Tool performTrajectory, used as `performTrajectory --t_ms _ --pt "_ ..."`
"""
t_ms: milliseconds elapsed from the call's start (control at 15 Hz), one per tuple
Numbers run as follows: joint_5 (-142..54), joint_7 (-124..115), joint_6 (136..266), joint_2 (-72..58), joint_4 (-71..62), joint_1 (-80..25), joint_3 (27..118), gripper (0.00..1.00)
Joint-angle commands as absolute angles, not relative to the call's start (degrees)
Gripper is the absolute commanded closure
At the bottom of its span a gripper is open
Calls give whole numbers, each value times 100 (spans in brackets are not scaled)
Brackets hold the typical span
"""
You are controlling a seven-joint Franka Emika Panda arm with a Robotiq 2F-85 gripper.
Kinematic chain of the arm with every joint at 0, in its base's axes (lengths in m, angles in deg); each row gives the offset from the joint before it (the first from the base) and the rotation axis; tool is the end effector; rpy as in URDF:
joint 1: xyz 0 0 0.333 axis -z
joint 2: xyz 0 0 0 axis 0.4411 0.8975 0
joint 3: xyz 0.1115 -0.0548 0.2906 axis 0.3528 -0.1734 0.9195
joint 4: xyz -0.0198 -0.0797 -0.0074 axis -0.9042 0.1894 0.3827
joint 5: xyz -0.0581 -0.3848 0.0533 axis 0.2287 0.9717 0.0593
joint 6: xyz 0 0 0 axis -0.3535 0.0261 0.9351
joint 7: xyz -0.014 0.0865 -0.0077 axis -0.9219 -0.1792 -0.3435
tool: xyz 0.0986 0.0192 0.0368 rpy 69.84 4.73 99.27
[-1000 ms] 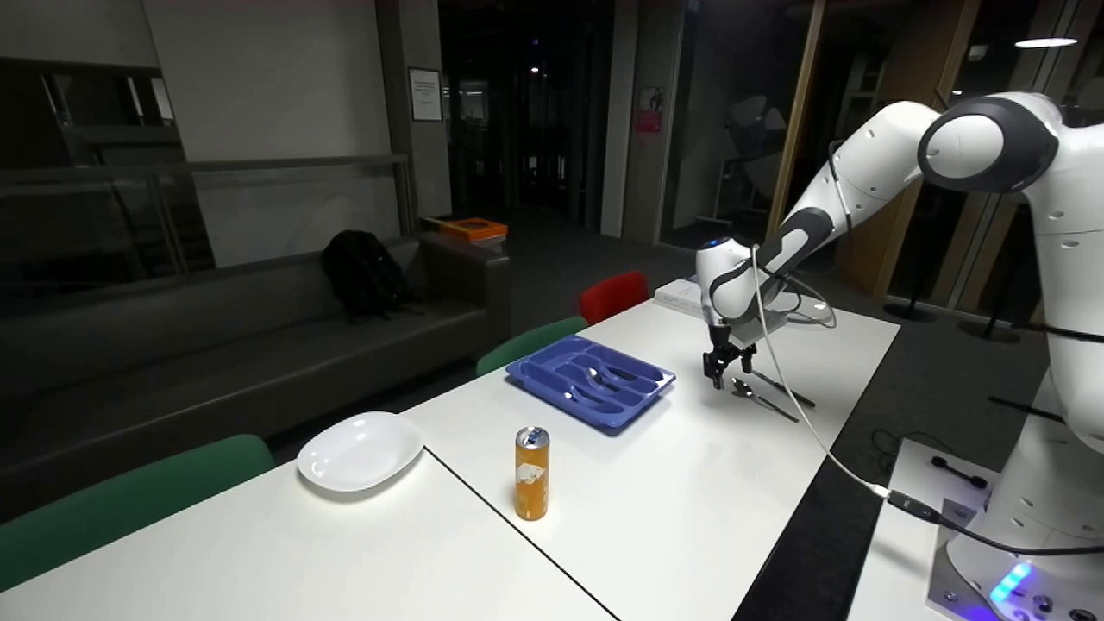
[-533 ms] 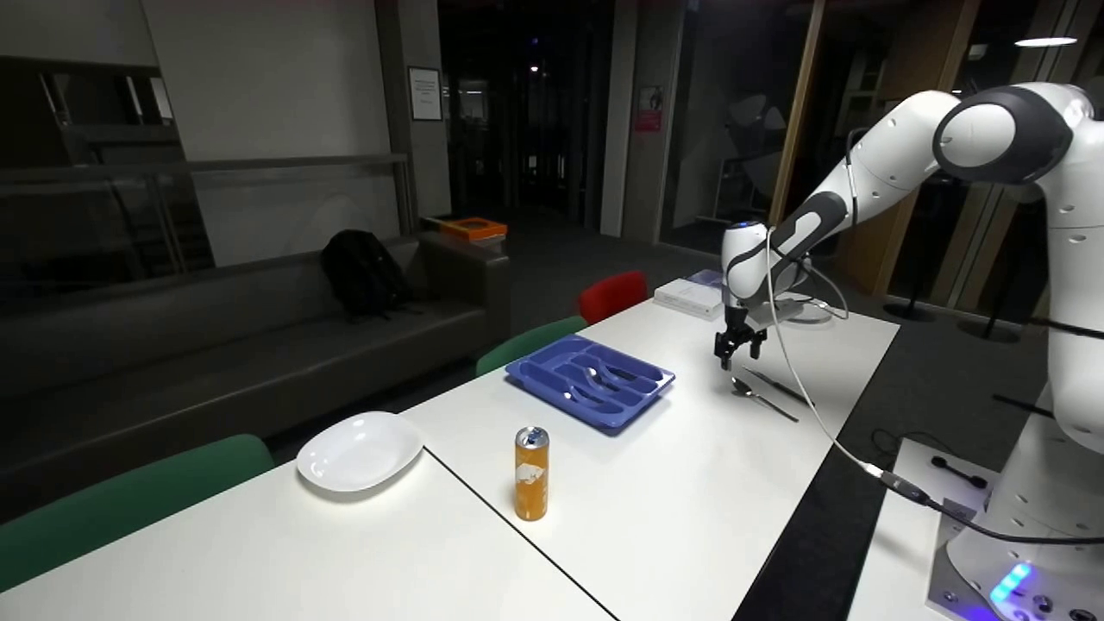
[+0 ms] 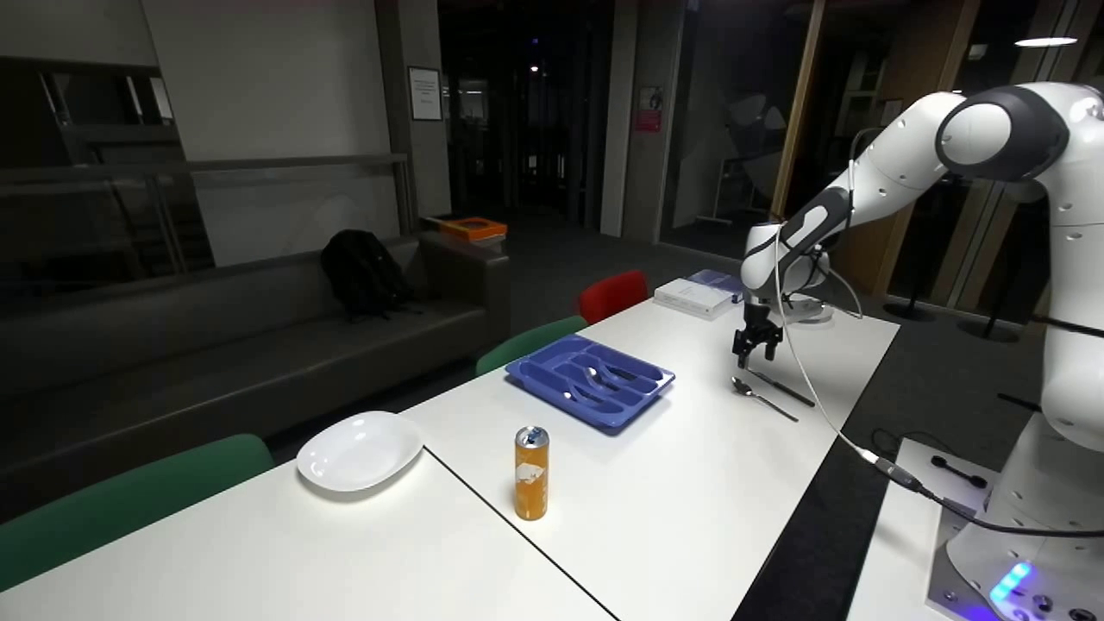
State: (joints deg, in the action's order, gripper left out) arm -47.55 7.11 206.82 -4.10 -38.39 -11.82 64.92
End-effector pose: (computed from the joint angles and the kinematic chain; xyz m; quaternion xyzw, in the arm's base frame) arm 0.4893 -0.2423 0.2249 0.9845 -0.1681 -0.0453 0.0185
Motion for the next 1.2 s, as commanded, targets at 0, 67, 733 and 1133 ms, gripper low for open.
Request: performTrajectory --t_ms 0,67,733,1133 --pt "-5405 1370 20936 -533 -4102 -821 6713 0" --pt "-5644 1471 21096 -488 -4131 -768 6770 0" --pt "-5722 1336 22186 132 -4261 -826 6796 0" --pt "-5529 1107 22752 208 -4498 -867 6696 0"
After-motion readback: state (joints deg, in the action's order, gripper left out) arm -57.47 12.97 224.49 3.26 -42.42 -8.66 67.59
